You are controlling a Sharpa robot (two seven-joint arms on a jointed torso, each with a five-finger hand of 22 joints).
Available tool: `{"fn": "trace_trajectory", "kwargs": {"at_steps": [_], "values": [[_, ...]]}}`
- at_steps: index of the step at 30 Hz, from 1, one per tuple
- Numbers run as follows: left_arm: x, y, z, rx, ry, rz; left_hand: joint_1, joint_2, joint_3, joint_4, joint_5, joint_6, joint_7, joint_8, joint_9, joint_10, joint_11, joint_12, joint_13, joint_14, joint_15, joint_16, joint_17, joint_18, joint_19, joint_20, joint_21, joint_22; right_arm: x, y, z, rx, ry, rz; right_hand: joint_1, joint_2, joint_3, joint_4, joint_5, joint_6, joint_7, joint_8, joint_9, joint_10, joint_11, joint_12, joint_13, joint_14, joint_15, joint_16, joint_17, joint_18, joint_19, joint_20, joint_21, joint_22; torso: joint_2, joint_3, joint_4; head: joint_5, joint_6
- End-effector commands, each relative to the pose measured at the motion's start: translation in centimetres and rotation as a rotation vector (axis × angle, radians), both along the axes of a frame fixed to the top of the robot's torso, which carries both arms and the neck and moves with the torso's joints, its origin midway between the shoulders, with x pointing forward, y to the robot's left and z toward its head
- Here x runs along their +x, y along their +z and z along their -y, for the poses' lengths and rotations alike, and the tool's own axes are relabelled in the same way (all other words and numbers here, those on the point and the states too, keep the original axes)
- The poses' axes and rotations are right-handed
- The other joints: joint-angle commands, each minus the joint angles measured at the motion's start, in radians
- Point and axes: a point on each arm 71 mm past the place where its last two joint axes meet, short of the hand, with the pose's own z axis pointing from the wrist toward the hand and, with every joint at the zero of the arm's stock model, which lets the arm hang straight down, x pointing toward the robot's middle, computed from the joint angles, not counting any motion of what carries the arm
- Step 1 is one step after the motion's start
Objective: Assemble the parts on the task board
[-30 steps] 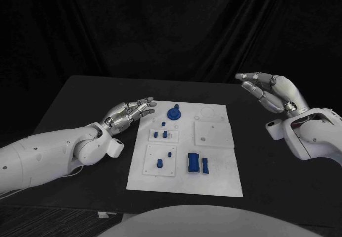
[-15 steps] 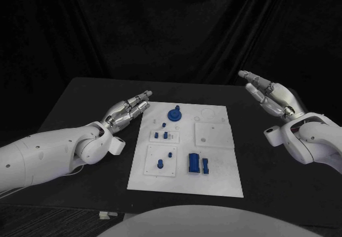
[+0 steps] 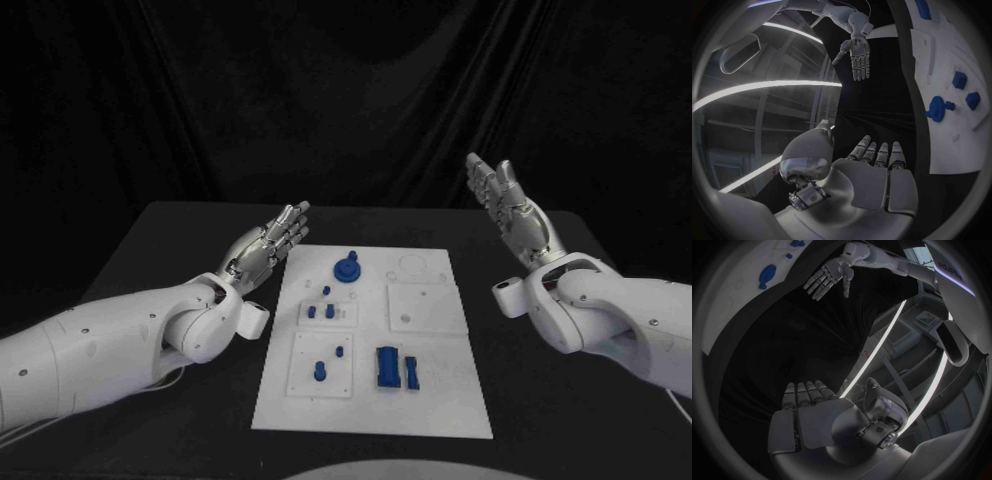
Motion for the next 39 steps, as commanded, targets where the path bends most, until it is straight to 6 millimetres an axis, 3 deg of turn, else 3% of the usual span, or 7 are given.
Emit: {"fn": "trace_trajectory", "kwargs": {"at_steps": [1,4,9,11,12,13,39], "values": [[0.5,0.3,0.3,0.03,0.18,-0.02,-0.21,-0.075,0.04,-0.05,-0.045,-0.049,0.003,-0.009,-0.003,0.0,0.01,-0.014,-0.002,0.0,-0.01,-0.004,-0.001,-0.099,-0.001,-0.038,-0.003,-0.001,0.6,-0.9,-0.3,0.126,-0.151,-0.127,-0.009,-0.001,0.003,0.0,-0.003,-0.003,0.0,-0.004,-0.001,-0.004,0.0,-0.004,-0.001,0.0,-0.005,-0.004,-0.001,-0.007,0.0,-0.005,-0.004,-0.001,-0.026,0.0149,-0.0093,-0.011,0.061],[0.7,1.0,1.3,0.028,0.263,-0.031,-0.267,-0.075,0.053,-0.062,-0.058,-0.061,0.003,-0.009,-0.003,0.0,0.01,-0.014,-0.002,0.0,-0.01,-0.004,-0.001,-0.099,-0.001,-0.038,-0.003,-0.001,1.0,-1.5,-1.9,0.215,-0.2,-0.202,-0.009,-0.001,0.003,0.0,-0.003,-0.003,0.0,-0.004,-0.001,-0.004,0.0,-0.004,-0.001,0.0,-0.005,-0.004,-0.001,-0.007,0.0,-0.005,-0.004,-0.001,-0.039,0.0224,-0.0141,-0.019,0.105],[0.8,1.9,2.5,0.025,0.363,-0.053,-0.331,-0.075,0.126,-0.08,-0.072,-0.076,0.003,-0.009,-0.003,0.0,0.01,-0.014,-0.002,0.0,-0.01,-0.004,-0.001,-0.099,-0.001,-0.038,-0.003,-0.001,1.2,-2.0,-3.4,0.296,-0.245,-0.28,-0.009,-0.001,0.003,0.0,-0.003,-0.003,0.0,-0.004,-0.001,-0.004,0.0,-0.004,-0.001,0.0,-0.005,-0.004,-0.001,-0.007,0.0,-0.005,-0.004,-0.001,-0.05,0.029,-0.0182,-0.026,0.143],[0.8,2.3,3.0,0.023,0.407,-0.066,-0.361,-0.075,0.126,-0.086,-0.143,-0.082,0.003,-0.009,-0.003,0.0,0.01,-0.014,-0.002,0.0,-0.01,-0.004,-0.001,-0.099,-0.001,-0.038,-0.003,-0.001,1.2,-2.3,-4.0,0.326,-0.262,-0.312,-0.009,-0.001,0.003,0.0,-0.003,-0.003,0.0,-0.004,-0.001,-0.004,0.0,-0.004,-0.001,0.0,-0.005,-0.004,-0.001,-0.007,0.0,-0.005,-0.004,-0.001,-0.054,0.0311,-0.0196,-0.028,0.155],[0.8,2.4,3.2,0.023,0.421,-0.071,-0.373,-0.075,0.126,-0.158,-0.143,-0.085,0.003,-0.009,-0.003,0.0,0.01,-0.014,-0.002,0.0,-0.01,-0.004,-0.001,-0.099,-0.001,-0.038,-0.003,-0.001,1.2,-2.3,-4.2,0.335,-0.267,-0.321,-0.009,-0.001,0.003,0.0,-0.003,-0.003,0.0,-0.004,-0.001,-0.004,0.0,-0.004,-0.001,0.0,-0.005,-0.004,-0.001,-0.007,0.0,-0.005,-0.004,-0.001,-0.055,0.0316,-0.0199,-0.028,0.158],[0.8,2.6,3.4,0.022,0.435,-0.076,-0.384,-0.075,0.126,-0.158,-0.143,-0.156,0.003,-0.009,-0.003,0.0,0.01,-0.014,-0.002,0.0,-0.01,-0.004,-0.001,-0.099,-0.001,-0.038,-0.003,-0.001,1.2,-2.4,-4.4,0.342,-0.271,-0.33,-0.009,-0.001,0.003,0.0,-0.003,-0.003,0.0,-0.004,-0.001,-0.004,0.0,-0.004,-0.001,0.0,-0.005,-0.004,-0.001,-0.007,0.0,-0.005,-0.004,-0.001,-0.056,0.032,-0.0202,-0.029,0.161],[0.8,3.1,4.0,0.021,0.49,-0.097,-0.66,-0.075,0.126,-0.158,-0.143,-0.156,0.003,-0.009,-0.003,0.0,0.01,-0.014,-0.002,0.0,-0.01,-0.004,-0.001,-0.099,-0.001,-0.038,-0.003,-0.001,1.2,-2.5,-4.7,0.356,-0.279,-0.346,-0.009,-0.001,0.003,0.0,-0.003,-0.003,0.0,-0.004,-0.001,-0.004,0.0,-0.004,-0.001,0.0,-0.005,-0.004,-0.001,-0.007,0.0,-0.005,-0.004,-0.001,-0.056,0.0323,-0.0203,-0.029,0.162]]}}
